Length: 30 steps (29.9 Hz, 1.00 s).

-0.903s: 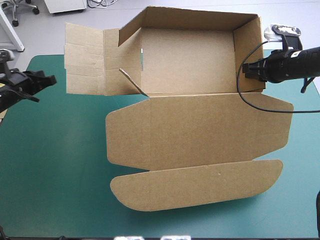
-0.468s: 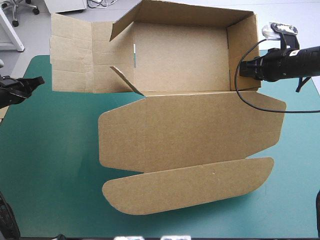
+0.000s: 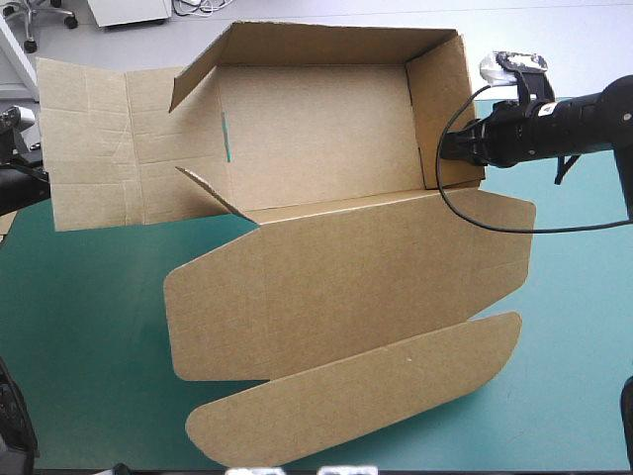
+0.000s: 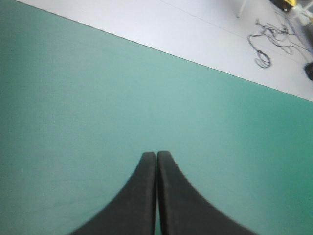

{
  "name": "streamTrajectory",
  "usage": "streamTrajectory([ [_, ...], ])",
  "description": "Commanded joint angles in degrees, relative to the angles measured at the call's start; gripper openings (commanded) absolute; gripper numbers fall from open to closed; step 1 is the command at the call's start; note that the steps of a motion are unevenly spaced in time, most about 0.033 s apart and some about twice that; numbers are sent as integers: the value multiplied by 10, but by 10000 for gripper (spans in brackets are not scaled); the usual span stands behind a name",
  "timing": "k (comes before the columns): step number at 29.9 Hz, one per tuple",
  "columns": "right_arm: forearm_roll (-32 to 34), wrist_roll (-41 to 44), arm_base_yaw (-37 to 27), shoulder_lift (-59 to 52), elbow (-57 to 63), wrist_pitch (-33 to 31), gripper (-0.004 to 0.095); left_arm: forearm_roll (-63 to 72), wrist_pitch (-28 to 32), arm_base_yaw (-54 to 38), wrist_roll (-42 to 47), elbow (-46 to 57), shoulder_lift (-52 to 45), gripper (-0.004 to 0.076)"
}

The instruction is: Fold the box

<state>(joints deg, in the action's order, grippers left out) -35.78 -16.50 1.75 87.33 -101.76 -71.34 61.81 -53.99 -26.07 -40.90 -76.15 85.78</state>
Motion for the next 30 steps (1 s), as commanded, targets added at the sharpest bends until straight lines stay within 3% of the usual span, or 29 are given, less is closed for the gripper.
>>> streamTrajectory([
  [1, -40, 2, 2, -22, -17, 0, -17, 73, -51, 1, -23, -17, -23, -2],
  [5, -42, 2, 2, -10, -17, 0, -17, 71, -85, 23, -23, -17, -23, -4],
  [14, -66, -7, 2, 8, -17, 0, -17, 44, -85, 105, -24, -17, -23, -4],
  [30, -61, -8, 2, 30, -17, 0, -16, 78, -119, 118, -28, -17, -29, -4],
])
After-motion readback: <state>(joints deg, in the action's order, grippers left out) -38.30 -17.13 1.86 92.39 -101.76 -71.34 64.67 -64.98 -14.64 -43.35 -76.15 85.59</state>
